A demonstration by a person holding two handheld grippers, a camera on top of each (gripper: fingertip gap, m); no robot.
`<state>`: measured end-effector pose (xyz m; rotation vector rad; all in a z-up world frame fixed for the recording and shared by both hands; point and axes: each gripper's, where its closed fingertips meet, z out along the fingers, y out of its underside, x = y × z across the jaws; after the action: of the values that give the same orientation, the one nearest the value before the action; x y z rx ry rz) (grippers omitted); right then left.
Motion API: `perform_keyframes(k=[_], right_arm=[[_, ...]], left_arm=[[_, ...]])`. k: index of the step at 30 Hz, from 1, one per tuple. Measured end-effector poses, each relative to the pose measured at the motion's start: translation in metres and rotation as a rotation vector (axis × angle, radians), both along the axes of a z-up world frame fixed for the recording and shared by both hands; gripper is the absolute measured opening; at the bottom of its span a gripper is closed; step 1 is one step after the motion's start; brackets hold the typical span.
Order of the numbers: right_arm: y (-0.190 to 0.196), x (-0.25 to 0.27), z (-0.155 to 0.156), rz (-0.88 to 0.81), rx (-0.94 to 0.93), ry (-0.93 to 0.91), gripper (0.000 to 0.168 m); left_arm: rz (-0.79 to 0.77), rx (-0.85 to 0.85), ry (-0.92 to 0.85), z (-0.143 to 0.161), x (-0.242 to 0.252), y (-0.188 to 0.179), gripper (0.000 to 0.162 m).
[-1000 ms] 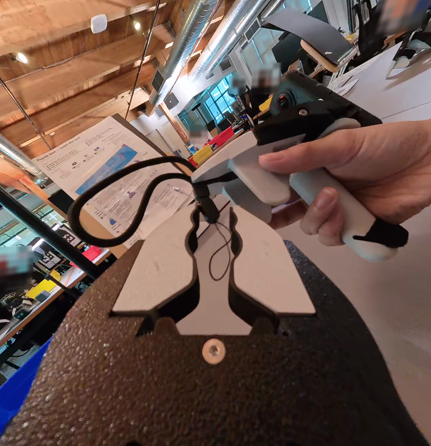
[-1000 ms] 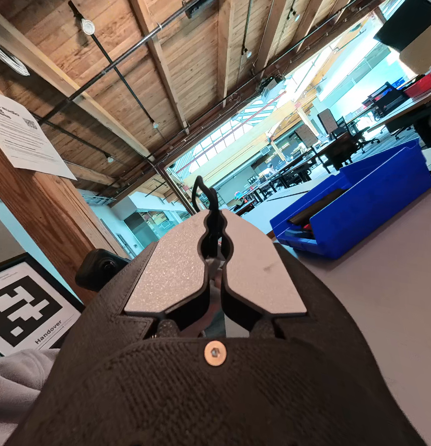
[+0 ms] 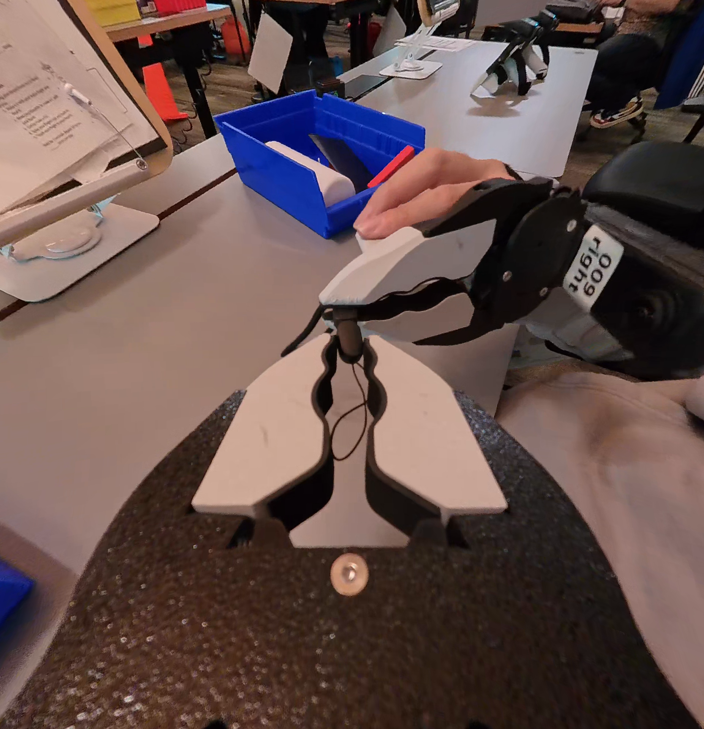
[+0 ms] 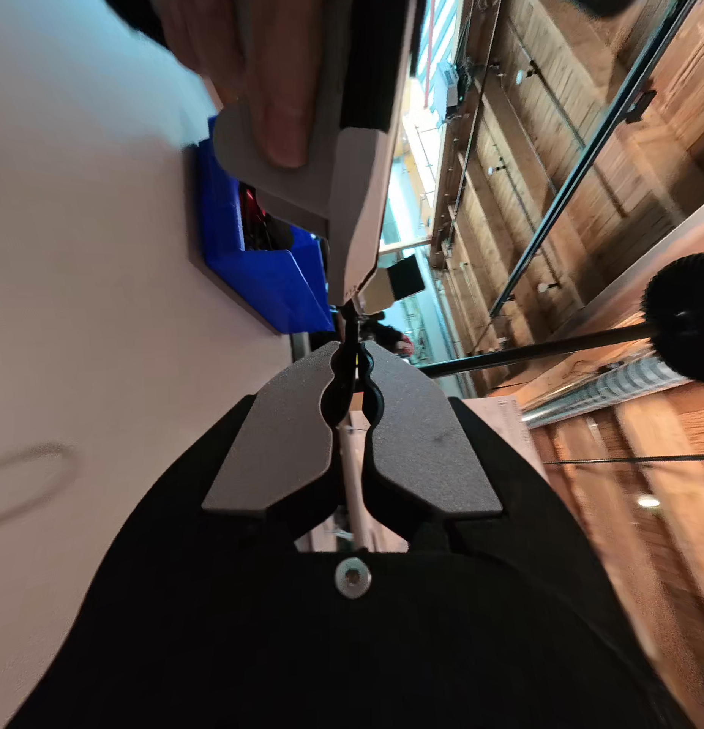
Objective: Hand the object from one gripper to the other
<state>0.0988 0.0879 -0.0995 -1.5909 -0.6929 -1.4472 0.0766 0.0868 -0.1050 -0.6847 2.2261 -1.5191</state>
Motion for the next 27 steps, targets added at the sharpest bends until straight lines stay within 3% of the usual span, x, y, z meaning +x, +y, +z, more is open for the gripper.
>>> perform_keyframes(k=[3, 5, 8, 11, 16, 20, 22, 27], right_arm=[[0.001, -0.008, -0.002, 0.099, 0.034, 0.286, 0.005], [0.001, -0.021, -0.006, 0.219, 0.037, 0.520, 0.005], [-0.003, -0.043, -0.007, 0.406, 0.017, 0.838, 0.005], [-0.008, -0.058, -0.003, 0.550, 0.020, 1.031, 0.005], [-0.008, -0.062, 0.003, 0.620, 0.065, 1.154, 0.005], [-0.005, -0.062, 0.000, 0.599, 0.057, 1.143, 0.005], [-0.004, -0.060, 0.001, 0.579, 0.072, 1.140, 0.005], [-0.001, -0.045, -0.002, 0.467, 0.110, 1.044, 0.008]], left_arm=[[-0.059, -0.022, -0.204, 0.016, -0.004, -0.004, 0.016], [-0.122, -0.068, -0.334, 0.032, -0.014, -0.008, 0.034], [-0.251, -0.096, -0.364, 0.038, -0.034, -0.011, 0.041], [-0.343, -0.089, -0.399, 0.036, -0.045, -0.008, 0.043], [-0.381, -0.113, -0.376, 0.033, -0.047, -0.008, 0.028], [-0.348, -0.099, -0.358, 0.028, -0.040, -0.011, 0.022], [-0.347, -0.106, -0.355, 0.028, -0.039, -0.013, 0.007], [-0.273, -0.105, -0.312, 0.027, -0.027, -0.014, 0.006]])
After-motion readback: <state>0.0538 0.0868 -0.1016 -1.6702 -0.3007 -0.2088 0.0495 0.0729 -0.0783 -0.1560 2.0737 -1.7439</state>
